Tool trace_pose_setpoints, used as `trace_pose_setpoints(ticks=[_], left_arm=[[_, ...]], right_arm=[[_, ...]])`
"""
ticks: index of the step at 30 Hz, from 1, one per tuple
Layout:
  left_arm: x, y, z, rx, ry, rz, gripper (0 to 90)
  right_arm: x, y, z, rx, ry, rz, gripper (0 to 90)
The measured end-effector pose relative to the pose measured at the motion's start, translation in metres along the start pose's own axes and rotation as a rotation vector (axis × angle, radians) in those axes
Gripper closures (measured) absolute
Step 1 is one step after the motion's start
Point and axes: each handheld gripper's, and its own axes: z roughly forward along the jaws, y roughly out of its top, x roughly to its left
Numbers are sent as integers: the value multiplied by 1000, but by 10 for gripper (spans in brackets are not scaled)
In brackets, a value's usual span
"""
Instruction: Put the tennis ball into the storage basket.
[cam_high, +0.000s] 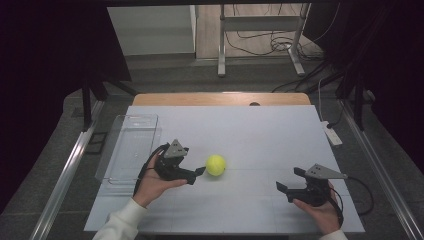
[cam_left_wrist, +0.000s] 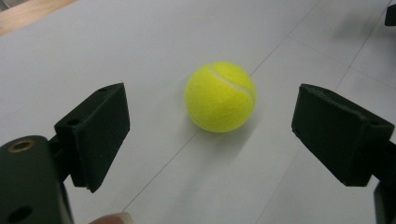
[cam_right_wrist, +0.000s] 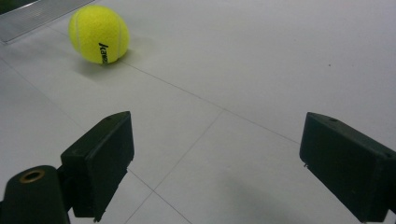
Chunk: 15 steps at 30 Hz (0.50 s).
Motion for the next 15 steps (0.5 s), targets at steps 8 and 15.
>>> trace_pose_setpoints(ticks=[8,15], left_arm=[[0,2,8,23,-11,4,116],[1,4,15,41,-15,1,112]], right_arm=[[0,0,0,1,-2,3,100],[0,0,0,3,-2,4,100]])
